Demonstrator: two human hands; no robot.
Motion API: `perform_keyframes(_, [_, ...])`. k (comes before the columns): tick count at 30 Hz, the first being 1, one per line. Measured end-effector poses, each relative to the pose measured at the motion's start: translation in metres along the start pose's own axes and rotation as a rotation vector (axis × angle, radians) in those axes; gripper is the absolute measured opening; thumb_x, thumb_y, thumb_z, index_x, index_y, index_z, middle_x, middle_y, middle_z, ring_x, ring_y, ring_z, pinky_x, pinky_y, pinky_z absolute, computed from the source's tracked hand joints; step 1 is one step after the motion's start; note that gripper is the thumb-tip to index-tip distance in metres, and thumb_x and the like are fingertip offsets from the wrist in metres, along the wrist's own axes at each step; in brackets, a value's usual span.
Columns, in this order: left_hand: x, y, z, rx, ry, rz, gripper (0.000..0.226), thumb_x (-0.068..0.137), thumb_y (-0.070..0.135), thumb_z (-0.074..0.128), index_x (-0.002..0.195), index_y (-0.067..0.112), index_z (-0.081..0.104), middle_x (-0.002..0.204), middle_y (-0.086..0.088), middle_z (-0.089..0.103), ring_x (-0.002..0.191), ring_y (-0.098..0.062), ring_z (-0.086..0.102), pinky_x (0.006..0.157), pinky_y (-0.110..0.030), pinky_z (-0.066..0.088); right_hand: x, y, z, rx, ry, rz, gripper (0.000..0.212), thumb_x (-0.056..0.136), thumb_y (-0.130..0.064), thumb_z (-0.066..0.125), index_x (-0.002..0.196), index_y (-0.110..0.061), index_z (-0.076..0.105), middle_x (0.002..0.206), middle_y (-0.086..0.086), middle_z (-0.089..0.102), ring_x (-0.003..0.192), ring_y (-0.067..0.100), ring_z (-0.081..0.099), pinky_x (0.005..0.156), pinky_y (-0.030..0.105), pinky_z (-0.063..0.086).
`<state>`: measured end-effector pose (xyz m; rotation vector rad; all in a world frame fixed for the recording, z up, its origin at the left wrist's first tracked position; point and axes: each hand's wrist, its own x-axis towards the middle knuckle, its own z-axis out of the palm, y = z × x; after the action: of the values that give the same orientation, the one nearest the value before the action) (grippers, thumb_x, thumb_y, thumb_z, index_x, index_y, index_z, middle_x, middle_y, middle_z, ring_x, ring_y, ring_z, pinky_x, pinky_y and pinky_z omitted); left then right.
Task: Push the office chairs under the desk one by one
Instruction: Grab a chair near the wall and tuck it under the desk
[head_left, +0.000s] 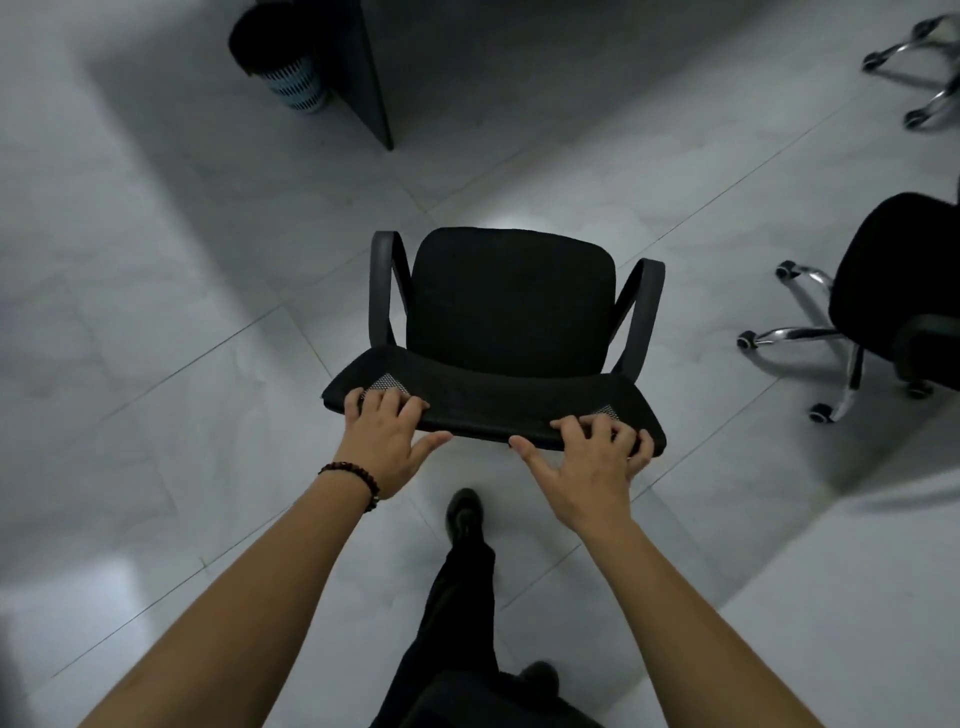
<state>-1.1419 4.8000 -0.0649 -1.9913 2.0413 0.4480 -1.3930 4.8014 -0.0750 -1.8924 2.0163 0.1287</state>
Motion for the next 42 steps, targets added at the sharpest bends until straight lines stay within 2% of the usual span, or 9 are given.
perform_keyframes(6, [0.103, -0.005, -0.044, -0.021, -0.017, 0.006, 0.078, 0.080, 0.073, -0.001, 0.122, 0.028, 0.048, 0.117, -0.002, 0.051, 0.114, -0.024, 0.044, 0.110, -0.047, 0.018, 0.104, -0.015, -0.041, -0.010, -0.045, 0.026, 0.076, 0.079, -0.087, 0.017, 0.119, -0.035, 0.055, 0.131, 0.005, 0.045, 0.128, 0.031, 0.028, 0.113, 0.054, 0.006])
perform_keyframes(9, [0.149, 0.006, -0.061, -0.041, -0.033, -0.029, 0.080, 0.080, 0.074, -0.001, 0.125, 0.028, 0.047, 0.117, -0.002, 0.050, 0.114, -0.024, 0.043, 0.109, -0.047, 0.019, 0.165, -0.008, -0.063, -0.052, -0.068, -0.022, 0.078, 0.078, -0.088, 0.015, 0.121, -0.036, 0.055, 0.131, 0.007, 0.044, 0.128, 0.032, 0.029, 0.112, 0.055, 0.006])
perform_keyframes(15, [0.247, 0.032, -0.093, -0.072, -0.031, -0.135, 0.068, 0.088, 0.070, 0.013, 0.129, 0.027, 0.045, 0.121, -0.004, 0.049, 0.117, -0.027, 0.041, 0.107, -0.050, 0.020, 0.301, 0.005, -0.107, -0.097, -0.049, -0.141, 0.075, 0.079, -0.088, 0.022, 0.120, -0.036, 0.057, 0.131, 0.008, 0.047, 0.130, 0.032, 0.030, 0.113, 0.054, 0.008])
perform_keyframes(20, [0.337, 0.036, -0.128, -0.079, -0.005, -0.244, 0.071, 0.086, 0.072, 0.011, 0.130, 0.027, 0.044, 0.126, -0.006, 0.048, 0.121, -0.029, 0.039, 0.110, -0.052, 0.018, 0.415, -0.003, -0.138, -0.091, 0.021, -0.268, 0.078, 0.080, -0.089, 0.019, 0.115, -0.033, 0.060, 0.120, 0.006, 0.051, 0.124, 0.029, 0.036, 0.113, 0.052, 0.011])
perform_keyframes(23, [0.393, 0.038, -0.156, -0.134, -0.021, -0.370, 0.078, 0.082, 0.074, 0.007, 0.131, 0.027, 0.044, 0.133, -0.008, 0.045, 0.129, -0.030, 0.035, 0.113, -0.058, 0.007, 0.484, -0.018, -0.162, -0.092, 0.011, -0.349, 0.078, 0.080, -0.088, 0.018, 0.115, -0.032, 0.060, 0.116, 0.006, 0.051, 0.120, 0.030, 0.039, 0.111, 0.051, 0.011])
perform_keyframes(25, [0.422, 0.040, -0.169, -0.165, -0.034, -0.444, 0.075, 0.084, 0.073, 0.010, 0.132, 0.027, 0.044, 0.137, -0.009, 0.042, 0.134, -0.030, 0.030, 0.112, -0.063, -0.001, 0.521, -0.023, -0.176, -0.105, -0.013, -0.387, 0.078, 0.081, -0.088, 0.018, 0.115, -0.032, 0.060, 0.116, 0.007, 0.052, 0.119, 0.031, 0.040, 0.110, 0.051, 0.011])
perform_keyframes(31, [0.480, 0.036, -0.199, -0.197, -0.076, -0.542, 0.072, 0.086, 0.071, 0.012, 0.132, 0.025, 0.045, 0.136, -0.011, 0.042, 0.134, -0.032, 0.029, 0.111, -0.065, -0.004, 0.599, -0.042, -0.197, -0.122, -0.031, -0.506, 0.073, 0.084, -0.084, 0.020, 0.110, -0.029, 0.061, 0.109, 0.007, 0.053, 0.112, 0.030, 0.043, 0.109, 0.051, 0.013])
perform_keyframes(35, [0.512, 0.029, -0.211, -0.201, -0.052, -0.578, 0.081, 0.080, 0.073, 0.004, 0.129, 0.025, 0.047, 0.132, -0.009, 0.045, 0.131, -0.030, 0.031, 0.111, -0.065, -0.002, 0.639, -0.055, -0.203, -0.129, -0.013, -0.546, 0.072, 0.085, -0.084, 0.019, 0.107, -0.028, 0.060, 0.105, 0.005, 0.053, 0.109, 0.028, 0.044, 0.109, 0.052, 0.017])
perform_keyframes(42, [0.586, 0.004, -0.238, -0.190, 0.003, -0.625, 0.079, 0.084, 0.073, 0.006, 0.127, 0.024, 0.049, 0.128, -0.010, 0.049, 0.127, -0.032, 0.036, 0.111, -0.065, 0.000, 0.724, -0.096, -0.227, -0.168, -0.006, -0.583, 0.076, 0.083, -0.085, 0.020, 0.111, -0.027, 0.061, 0.108, 0.006, 0.052, 0.112, 0.030, 0.042, 0.110, 0.052, 0.014])
